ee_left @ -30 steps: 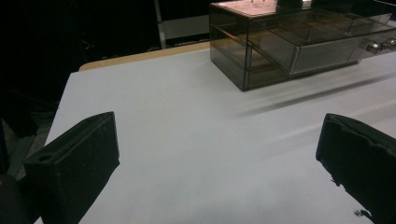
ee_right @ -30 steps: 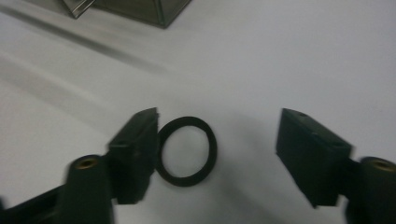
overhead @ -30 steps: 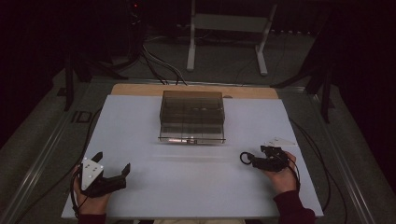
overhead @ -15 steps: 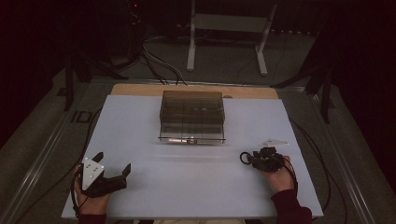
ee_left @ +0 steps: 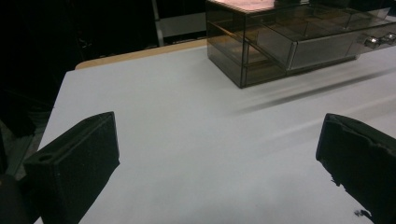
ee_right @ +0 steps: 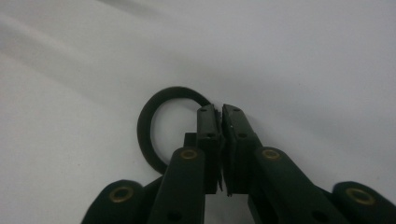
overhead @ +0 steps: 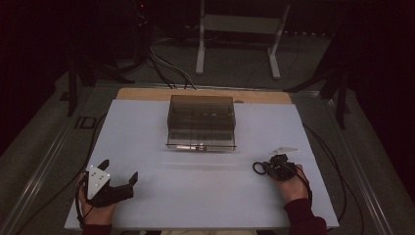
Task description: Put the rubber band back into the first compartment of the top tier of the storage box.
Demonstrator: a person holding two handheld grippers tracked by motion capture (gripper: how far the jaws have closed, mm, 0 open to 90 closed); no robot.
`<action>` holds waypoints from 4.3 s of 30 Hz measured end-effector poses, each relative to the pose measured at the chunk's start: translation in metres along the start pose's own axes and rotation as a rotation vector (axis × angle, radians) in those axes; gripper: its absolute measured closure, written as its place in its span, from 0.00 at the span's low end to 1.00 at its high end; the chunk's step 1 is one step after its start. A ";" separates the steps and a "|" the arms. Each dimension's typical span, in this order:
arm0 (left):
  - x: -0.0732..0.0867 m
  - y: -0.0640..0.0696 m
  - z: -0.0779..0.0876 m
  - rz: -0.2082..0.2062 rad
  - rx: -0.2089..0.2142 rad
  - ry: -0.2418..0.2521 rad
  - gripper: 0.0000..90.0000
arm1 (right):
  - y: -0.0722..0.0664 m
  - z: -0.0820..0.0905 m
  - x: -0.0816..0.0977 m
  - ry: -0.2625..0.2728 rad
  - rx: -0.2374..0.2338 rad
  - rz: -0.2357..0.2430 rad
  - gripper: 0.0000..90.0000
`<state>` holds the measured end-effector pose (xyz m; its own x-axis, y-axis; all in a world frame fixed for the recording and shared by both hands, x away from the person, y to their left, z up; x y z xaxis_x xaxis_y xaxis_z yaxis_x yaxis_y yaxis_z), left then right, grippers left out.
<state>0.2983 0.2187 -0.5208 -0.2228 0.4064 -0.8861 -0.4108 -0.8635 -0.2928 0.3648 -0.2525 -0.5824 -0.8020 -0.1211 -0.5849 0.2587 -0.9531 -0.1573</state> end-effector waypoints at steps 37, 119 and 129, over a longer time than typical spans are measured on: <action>0.001 0.002 -0.002 -0.001 0.013 -0.006 0.00 | -0.035 0.047 -0.045 0.133 -0.088 0.038 0.98; 0.004 0.002 -0.006 -0.010 0.013 -0.018 0.00 | -0.128 0.045 -0.137 0.224 -0.208 0.125 0.98; 0.005 0.002 -0.006 -0.011 0.013 -0.019 0.00 | -0.143 0.040 -0.147 0.240 -0.239 0.125 0.98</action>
<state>0.3018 0.2174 -0.5278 -0.2353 0.4217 -0.8757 -0.4251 -0.8549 -0.2975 0.4245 -0.1099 -0.4418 -0.6144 -0.1367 -0.7770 0.4879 -0.8398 -0.2381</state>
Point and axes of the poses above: each handheld gripper's, and its own axes: z roughly backward along the jaws, x roughly out of its underside, y roughly to its right, the point moved 9 cm from there along -z, roughly forward along the jaws, and after that the axes turned 14 degrees about -z, right-handed, at the moved point
